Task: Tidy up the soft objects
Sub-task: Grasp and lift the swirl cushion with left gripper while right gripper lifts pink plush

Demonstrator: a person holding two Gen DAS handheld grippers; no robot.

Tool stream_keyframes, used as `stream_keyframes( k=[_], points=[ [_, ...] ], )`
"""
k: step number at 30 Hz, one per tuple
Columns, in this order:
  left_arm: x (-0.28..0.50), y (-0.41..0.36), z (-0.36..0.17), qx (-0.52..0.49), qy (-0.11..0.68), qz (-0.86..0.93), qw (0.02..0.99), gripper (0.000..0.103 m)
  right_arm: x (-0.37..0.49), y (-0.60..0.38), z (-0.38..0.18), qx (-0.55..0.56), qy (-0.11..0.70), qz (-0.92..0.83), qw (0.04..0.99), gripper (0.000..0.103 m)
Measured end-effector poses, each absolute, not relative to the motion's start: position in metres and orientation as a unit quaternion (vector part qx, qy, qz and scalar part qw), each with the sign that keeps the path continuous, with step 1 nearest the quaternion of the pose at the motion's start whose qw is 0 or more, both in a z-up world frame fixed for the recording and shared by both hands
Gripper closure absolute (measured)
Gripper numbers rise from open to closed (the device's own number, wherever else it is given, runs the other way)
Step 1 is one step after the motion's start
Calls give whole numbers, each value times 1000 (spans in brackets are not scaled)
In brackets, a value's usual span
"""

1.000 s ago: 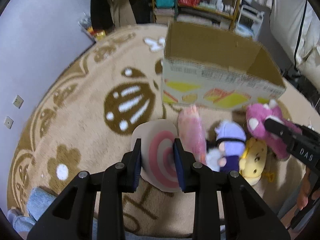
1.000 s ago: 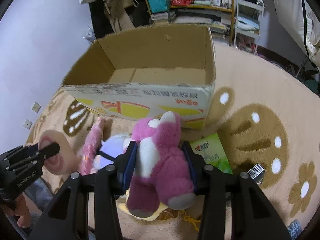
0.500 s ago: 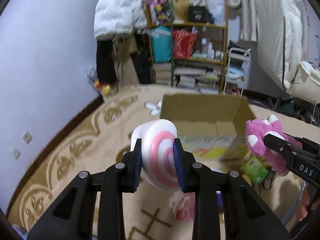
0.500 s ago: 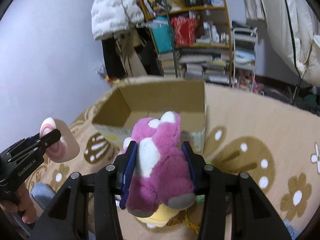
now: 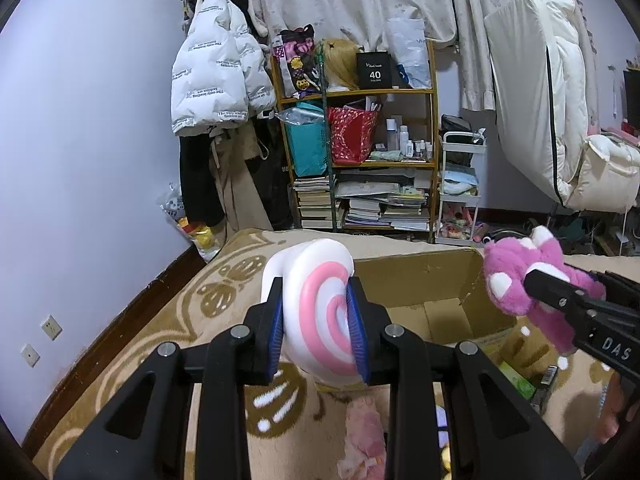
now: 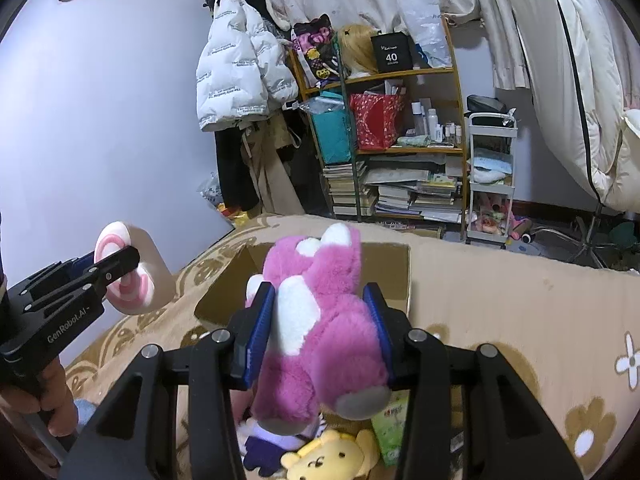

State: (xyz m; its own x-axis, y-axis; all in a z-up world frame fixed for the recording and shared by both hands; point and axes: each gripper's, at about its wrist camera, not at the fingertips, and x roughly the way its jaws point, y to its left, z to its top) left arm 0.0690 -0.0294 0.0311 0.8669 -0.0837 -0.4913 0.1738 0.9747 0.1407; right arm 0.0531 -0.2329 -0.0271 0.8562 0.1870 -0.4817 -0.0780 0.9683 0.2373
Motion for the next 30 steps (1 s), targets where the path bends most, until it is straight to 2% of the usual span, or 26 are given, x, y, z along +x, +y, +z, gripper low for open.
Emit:
stream_keyframes(
  k=[30],
  points=[
    [149, -37, -12, 87, 284, -76, 952, 74, 121, -250, -52, 81, 302, 60, 948, 54]
  ],
)
